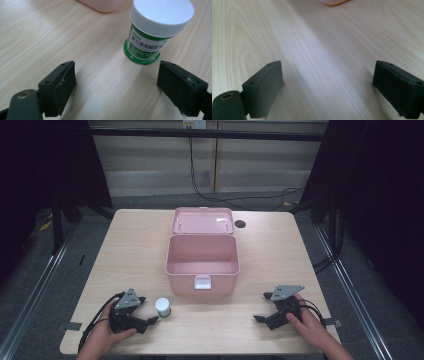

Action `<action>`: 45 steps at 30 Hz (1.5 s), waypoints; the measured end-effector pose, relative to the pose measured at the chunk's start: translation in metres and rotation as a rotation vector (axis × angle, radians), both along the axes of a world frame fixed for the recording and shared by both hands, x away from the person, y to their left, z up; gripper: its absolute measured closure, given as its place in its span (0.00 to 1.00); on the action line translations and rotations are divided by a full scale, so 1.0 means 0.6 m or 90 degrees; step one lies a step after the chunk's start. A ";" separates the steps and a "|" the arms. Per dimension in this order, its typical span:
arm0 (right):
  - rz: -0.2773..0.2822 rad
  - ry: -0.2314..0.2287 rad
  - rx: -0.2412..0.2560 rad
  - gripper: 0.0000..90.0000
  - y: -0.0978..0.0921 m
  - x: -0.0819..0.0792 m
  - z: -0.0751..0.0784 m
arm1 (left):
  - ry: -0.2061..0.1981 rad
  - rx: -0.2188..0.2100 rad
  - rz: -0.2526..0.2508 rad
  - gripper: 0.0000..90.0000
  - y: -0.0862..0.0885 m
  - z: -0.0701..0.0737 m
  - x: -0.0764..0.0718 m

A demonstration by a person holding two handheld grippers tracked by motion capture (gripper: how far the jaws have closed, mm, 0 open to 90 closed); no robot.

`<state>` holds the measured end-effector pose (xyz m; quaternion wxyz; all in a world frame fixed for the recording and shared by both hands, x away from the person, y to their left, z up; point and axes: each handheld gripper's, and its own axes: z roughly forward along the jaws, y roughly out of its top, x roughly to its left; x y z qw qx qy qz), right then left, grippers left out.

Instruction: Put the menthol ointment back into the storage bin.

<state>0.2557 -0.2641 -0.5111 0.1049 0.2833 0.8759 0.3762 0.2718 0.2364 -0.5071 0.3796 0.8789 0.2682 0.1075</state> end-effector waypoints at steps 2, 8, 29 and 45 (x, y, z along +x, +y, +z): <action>0.000 0.000 0.000 0.10 0.000 0.000 0.000 | 0.000 0.001 0.000 0.17 0.000 0.000 0.000; 0.001 0.000 0.000 0.10 0.000 -0.001 0.000 | 0.005 0.008 0.010 0.16 -0.002 0.002 -0.005; 0.000 0.001 0.000 0.10 -0.001 -0.002 0.000 | 0.194 0.172 -0.001 0.29 -0.032 0.078 -0.010; 0.000 0.000 0.000 0.10 -0.001 -0.001 0.000 | 0.261 0.204 0.001 0.32 -0.054 0.117 0.010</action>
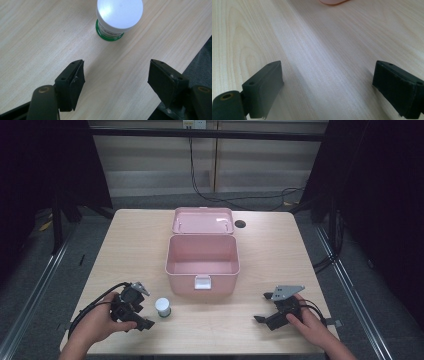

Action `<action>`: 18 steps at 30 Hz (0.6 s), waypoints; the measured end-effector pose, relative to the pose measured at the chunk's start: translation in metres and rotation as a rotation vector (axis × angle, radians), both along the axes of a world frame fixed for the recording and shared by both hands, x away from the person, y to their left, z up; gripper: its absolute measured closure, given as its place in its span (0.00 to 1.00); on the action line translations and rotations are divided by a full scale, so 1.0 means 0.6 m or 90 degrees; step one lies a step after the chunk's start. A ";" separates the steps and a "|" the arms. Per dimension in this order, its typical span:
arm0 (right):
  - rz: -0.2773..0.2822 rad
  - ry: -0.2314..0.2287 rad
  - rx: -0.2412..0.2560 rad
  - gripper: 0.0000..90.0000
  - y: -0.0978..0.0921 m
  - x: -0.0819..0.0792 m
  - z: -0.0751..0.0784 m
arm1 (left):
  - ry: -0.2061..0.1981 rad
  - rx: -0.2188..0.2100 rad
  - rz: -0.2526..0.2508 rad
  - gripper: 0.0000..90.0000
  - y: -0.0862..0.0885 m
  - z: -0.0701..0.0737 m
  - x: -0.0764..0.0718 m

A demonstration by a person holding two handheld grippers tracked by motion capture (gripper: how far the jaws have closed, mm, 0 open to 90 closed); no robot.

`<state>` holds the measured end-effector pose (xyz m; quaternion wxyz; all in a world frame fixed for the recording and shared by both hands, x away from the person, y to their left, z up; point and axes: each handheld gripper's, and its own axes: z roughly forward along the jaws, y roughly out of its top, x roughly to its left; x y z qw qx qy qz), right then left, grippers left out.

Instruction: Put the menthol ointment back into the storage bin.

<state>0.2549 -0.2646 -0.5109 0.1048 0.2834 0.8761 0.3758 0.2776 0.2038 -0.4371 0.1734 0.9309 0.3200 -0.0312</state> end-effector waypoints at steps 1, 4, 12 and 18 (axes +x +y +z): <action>0.000 0.000 0.000 0.10 0.000 0.000 0.000 | 0.000 0.000 0.000 0.32 0.000 0.000 0.000; -0.001 0.001 0.001 0.10 0.000 0.000 0.000 | 0.002 0.015 -0.006 0.33 -0.007 0.002 0.006; 0.000 0.000 0.000 0.10 0.001 0.001 0.000 | 0.008 0.029 -0.023 0.34 -0.036 0.012 0.029; -0.001 0.000 0.000 0.10 0.001 0.000 0.000 | 0.016 0.040 -0.038 0.35 -0.057 0.013 0.045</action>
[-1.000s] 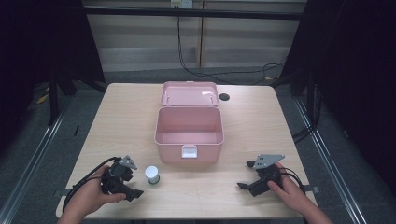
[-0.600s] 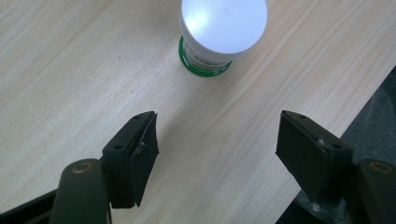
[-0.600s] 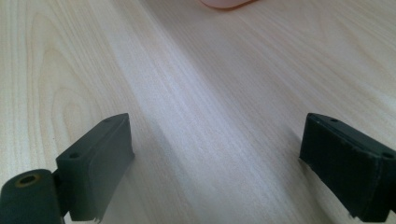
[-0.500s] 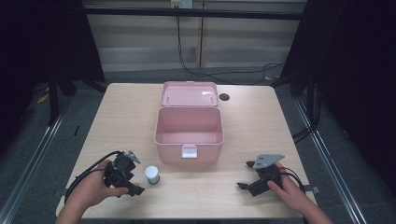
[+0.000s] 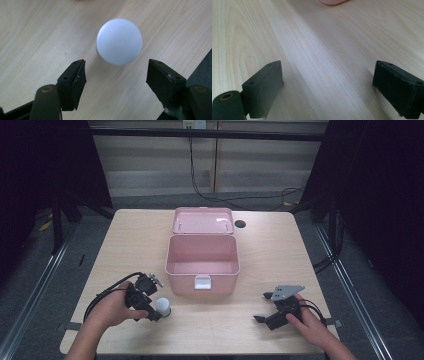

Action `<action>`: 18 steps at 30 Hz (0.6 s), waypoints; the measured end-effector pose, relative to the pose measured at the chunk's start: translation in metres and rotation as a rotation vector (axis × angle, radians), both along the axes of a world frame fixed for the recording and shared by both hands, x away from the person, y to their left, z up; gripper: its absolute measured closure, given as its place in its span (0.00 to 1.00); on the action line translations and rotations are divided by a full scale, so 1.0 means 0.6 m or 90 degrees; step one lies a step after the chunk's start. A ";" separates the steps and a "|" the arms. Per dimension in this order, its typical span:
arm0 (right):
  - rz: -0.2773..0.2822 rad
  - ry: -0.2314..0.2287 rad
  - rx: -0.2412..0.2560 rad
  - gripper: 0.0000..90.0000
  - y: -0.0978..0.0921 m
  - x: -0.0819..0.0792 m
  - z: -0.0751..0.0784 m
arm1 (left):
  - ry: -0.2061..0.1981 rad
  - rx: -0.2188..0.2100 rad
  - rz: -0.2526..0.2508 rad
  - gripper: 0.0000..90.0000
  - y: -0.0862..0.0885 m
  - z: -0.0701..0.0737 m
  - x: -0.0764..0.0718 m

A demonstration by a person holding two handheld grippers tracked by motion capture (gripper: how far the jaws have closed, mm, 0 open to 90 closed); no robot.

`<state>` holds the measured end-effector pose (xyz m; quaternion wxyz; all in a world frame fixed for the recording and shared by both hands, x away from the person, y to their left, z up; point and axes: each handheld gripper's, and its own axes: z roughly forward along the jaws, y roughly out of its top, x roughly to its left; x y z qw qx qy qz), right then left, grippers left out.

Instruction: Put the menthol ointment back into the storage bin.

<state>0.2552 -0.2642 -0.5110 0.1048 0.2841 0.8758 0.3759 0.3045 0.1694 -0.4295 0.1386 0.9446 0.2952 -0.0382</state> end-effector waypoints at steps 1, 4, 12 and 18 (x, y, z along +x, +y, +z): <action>0.000 0.000 0.000 0.10 0.000 0.000 0.000 | -0.001 0.004 0.002 0.35 -0.004 0.000 0.002; 0.000 0.000 0.000 0.10 0.000 0.000 0.000 | 0.002 0.012 -0.008 0.36 -0.014 -0.001 0.008; 0.000 0.000 0.000 0.10 0.000 0.000 0.000 | 0.000 0.028 -0.015 0.38 -0.031 0.004 0.018; 0.001 0.000 0.000 0.10 0.000 0.000 0.000 | 0.001 0.029 -0.011 0.42 -0.036 0.010 0.020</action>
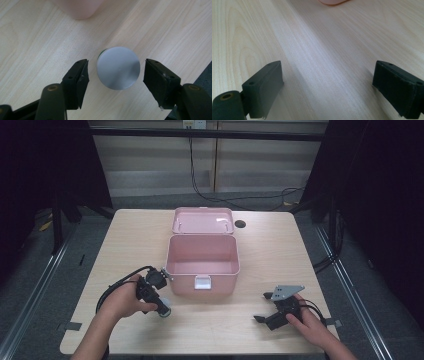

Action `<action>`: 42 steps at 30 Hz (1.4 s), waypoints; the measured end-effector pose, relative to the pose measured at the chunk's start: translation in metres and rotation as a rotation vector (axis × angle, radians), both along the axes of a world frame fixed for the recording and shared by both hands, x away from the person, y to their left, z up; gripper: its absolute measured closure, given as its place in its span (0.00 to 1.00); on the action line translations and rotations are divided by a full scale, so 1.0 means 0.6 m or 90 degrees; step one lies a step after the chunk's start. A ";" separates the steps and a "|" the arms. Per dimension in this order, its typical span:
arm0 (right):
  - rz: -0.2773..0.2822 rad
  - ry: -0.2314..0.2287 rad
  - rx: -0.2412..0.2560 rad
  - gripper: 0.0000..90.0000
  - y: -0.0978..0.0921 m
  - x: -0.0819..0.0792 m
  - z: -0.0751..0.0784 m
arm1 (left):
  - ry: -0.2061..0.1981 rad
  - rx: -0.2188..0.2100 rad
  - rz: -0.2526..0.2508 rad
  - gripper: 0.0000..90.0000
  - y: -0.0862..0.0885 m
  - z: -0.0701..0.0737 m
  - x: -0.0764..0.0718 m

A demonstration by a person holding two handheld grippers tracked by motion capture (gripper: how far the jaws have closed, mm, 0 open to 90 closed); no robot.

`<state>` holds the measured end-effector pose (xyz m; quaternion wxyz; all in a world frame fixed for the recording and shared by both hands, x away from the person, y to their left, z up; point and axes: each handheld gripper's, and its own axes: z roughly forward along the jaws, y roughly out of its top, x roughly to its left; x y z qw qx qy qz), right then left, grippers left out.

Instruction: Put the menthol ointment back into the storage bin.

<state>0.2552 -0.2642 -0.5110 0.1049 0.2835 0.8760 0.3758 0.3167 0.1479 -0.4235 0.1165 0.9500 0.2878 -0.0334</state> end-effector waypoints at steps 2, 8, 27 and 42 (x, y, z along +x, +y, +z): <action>0.000 0.000 0.000 0.10 0.000 0.000 0.000 | 0.001 0.005 0.000 0.43 -0.002 -0.001 0.000; 0.000 0.000 0.000 0.10 0.000 0.000 0.000 | 0.008 0.021 0.000 0.45 -0.007 -0.007 0.004; -0.001 0.000 0.000 0.10 0.000 0.000 0.000 | 0.028 0.022 0.016 0.53 -0.009 -0.017 0.007; 0.000 0.000 0.000 0.10 0.000 0.000 0.000 | 0.054 0.023 0.057 0.56 -0.013 -0.006 0.012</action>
